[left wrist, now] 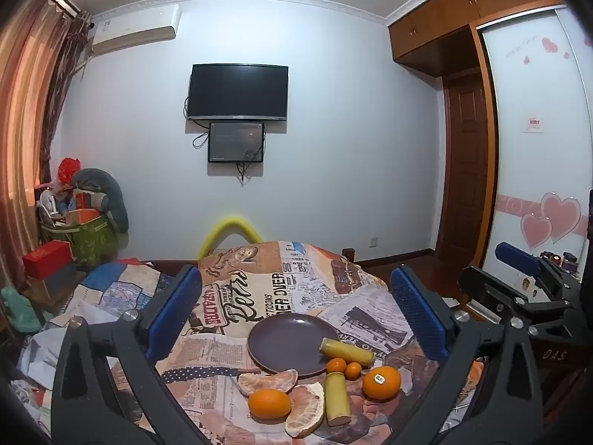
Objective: Organize fruits
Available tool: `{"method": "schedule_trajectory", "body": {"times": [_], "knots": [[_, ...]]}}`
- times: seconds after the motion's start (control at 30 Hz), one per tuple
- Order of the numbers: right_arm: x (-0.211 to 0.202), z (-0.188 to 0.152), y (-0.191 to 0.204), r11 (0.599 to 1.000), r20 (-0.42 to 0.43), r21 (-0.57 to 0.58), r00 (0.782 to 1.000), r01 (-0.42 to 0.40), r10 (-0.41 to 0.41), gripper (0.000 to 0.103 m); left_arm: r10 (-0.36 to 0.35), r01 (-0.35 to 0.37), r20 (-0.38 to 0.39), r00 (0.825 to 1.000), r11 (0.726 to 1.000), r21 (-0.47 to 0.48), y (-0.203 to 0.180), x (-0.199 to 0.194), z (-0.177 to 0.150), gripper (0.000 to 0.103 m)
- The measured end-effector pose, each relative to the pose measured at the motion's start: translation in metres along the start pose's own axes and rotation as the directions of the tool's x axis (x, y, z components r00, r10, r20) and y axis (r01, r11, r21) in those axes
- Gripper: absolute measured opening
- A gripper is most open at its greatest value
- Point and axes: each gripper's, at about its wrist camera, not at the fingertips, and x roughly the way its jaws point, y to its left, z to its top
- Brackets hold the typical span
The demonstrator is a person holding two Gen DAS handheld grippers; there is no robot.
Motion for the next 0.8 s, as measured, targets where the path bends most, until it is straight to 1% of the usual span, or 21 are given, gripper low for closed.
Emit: {"method": "schedule_trajectory", "body": {"times": [0.07,0.1,0.17,0.23,0.37,0.4,0.8], "knots": [[0.000,0.000,0.000,1.000,-0.005,-0.004,1.000,0.001,-0.001,0.103,0.012,-0.012,0.003,1.000,1.000,0.003,-0.003,0.000,0.000,0.103],[0.000,0.000,0.000,1.000,-0.005,-0.004,1.000,0.002,-0.002,0.103,0.008,-0.008,-0.007,1.000,1.000,0.017,-0.010,0.003,-0.001,0.103],[0.000,0.000,0.000,1.000,-0.005,-0.003,1.000,0.002,-0.002,0.103,-0.003,0.003,0.004,1.000,1.000,-0.024,-0.001,0.001,-0.002,0.103],[-0.001,0.000,0.000,1.000,-0.004,0.000,1.000,0.001,-0.001,0.103,-0.006,0.006,0.004,1.000,1.000,-0.024,-0.008,0.002,-0.006,0.103],[-0.008,0.006,-0.001,1.000,-0.002,0.003,1.000,-0.004,0.004,0.103,-0.028,0.028,-0.002,1.000,0.999,-0.044,-0.002,0.008,-0.013,0.103],[-0.007,0.007,-0.001,1.000,-0.004,0.002,1.000,-0.003,0.003,0.103,-0.035,0.035,-0.003,0.999,0.998,-0.047,0.002,0.006,-0.008,0.103],[-0.001,-0.001,0.001,1.000,-0.003,-0.011,1.000,-0.001,0.001,0.103,-0.036,0.035,-0.010,0.999,0.999,-0.035,0.002,0.005,-0.007,0.103]]}}
